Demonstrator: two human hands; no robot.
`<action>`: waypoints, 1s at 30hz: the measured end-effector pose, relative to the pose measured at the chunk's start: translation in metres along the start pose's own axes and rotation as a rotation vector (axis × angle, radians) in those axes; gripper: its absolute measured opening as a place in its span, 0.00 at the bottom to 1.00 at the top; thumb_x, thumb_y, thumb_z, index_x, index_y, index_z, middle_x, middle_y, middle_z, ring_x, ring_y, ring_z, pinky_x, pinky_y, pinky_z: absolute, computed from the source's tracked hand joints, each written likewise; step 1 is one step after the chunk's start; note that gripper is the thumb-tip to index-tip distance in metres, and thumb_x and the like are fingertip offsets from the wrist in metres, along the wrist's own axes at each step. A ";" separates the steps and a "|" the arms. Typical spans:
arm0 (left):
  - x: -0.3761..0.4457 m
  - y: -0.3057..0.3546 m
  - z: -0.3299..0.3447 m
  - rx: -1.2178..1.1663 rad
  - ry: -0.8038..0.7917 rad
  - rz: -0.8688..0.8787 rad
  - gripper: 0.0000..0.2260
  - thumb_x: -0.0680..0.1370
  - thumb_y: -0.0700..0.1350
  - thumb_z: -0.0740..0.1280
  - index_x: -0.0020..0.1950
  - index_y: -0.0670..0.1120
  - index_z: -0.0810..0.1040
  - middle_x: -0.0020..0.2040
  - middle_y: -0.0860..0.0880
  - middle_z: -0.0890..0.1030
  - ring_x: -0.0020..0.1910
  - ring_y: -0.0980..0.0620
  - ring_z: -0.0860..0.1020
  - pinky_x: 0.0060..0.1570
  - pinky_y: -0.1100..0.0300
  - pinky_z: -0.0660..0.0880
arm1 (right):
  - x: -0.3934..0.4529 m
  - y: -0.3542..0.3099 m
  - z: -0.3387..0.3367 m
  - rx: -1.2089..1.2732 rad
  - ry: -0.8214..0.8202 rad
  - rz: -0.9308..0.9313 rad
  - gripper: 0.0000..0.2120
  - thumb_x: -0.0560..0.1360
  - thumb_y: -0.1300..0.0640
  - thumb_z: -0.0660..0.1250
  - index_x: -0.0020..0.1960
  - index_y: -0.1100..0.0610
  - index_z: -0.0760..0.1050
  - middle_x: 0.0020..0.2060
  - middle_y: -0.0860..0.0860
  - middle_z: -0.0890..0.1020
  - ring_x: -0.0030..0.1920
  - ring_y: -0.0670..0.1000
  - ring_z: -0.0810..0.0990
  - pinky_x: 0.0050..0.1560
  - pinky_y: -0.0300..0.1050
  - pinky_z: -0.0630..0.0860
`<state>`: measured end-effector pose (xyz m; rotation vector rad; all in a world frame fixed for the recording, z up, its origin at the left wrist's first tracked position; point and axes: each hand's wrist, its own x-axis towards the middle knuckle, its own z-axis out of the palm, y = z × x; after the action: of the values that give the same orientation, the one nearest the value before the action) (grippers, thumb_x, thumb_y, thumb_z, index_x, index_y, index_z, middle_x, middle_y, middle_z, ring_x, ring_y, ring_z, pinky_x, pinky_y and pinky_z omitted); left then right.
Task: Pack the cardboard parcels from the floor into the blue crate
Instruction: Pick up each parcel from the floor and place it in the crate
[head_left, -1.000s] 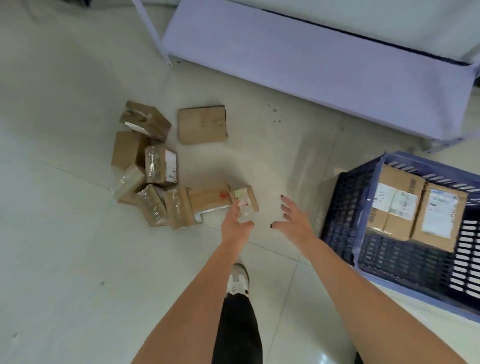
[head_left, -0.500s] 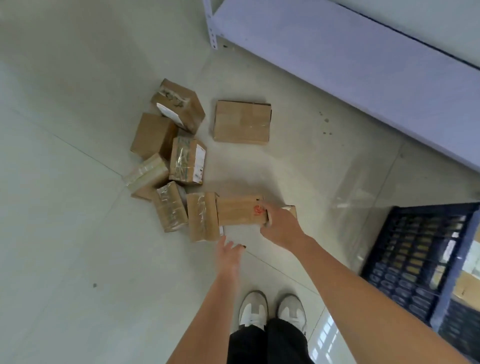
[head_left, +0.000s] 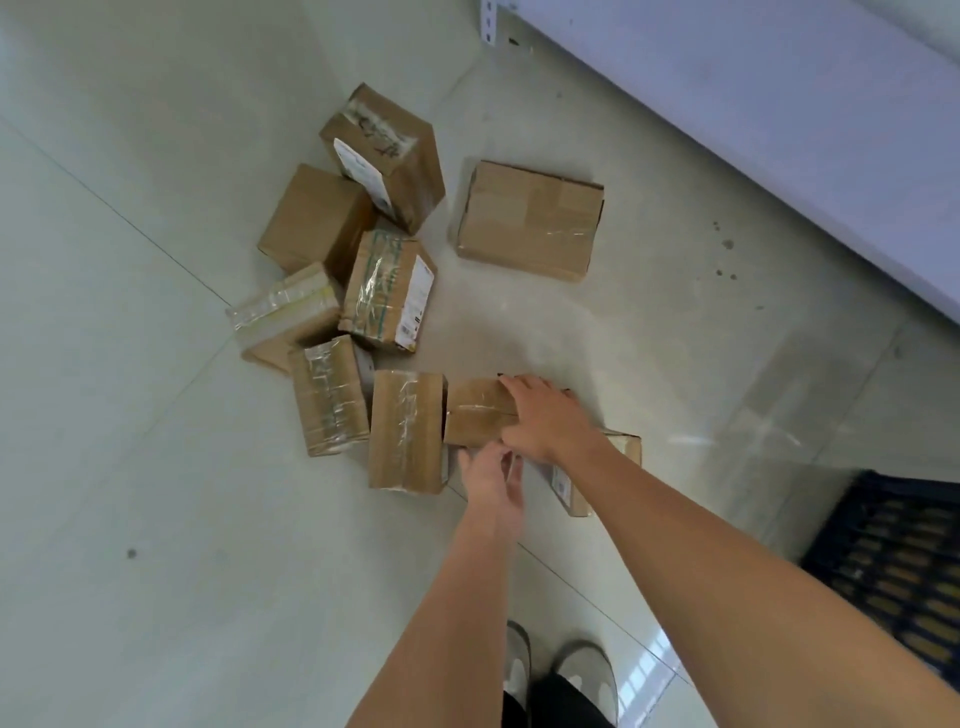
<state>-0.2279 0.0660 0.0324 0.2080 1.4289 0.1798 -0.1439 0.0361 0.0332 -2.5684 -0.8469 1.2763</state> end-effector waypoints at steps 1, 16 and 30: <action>-0.006 0.002 0.005 0.020 -0.016 0.012 0.35 0.75 0.28 0.59 0.76 0.49 0.52 0.45 0.46 0.77 0.51 0.47 0.74 0.66 0.52 0.70 | -0.004 0.000 -0.007 0.040 0.003 0.008 0.39 0.68 0.52 0.66 0.75 0.52 0.54 0.71 0.52 0.63 0.70 0.56 0.63 0.69 0.58 0.61; -0.182 0.043 0.094 0.741 -0.274 0.252 0.12 0.75 0.38 0.58 0.58 0.45 0.67 0.43 0.49 0.74 0.39 0.53 0.74 0.40 0.60 0.71 | -0.154 0.007 -0.125 0.861 0.446 0.227 0.20 0.74 0.54 0.61 0.65 0.52 0.66 0.49 0.46 0.78 0.55 0.54 0.77 0.48 0.43 0.72; -0.274 -0.075 0.130 1.298 -0.525 0.570 0.19 0.80 0.43 0.58 0.71 0.48 0.64 0.64 0.43 0.69 0.58 0.49 0.74 0.57 0.56 0.72 | -0.297 0.089 -0.139 1.239 0.869 0.434 0.21 0.78 0.50 0.60 0.70 0.51 0.67 0.50 0.52 0.80 0.46 0.47 0.77 0.48 0.40 0.73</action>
<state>-0.1360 -0.0785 0.2932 1.6032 0.7378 -0.3547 -0.1411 -0.1854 0.2912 -1.8492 0.5533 0.3248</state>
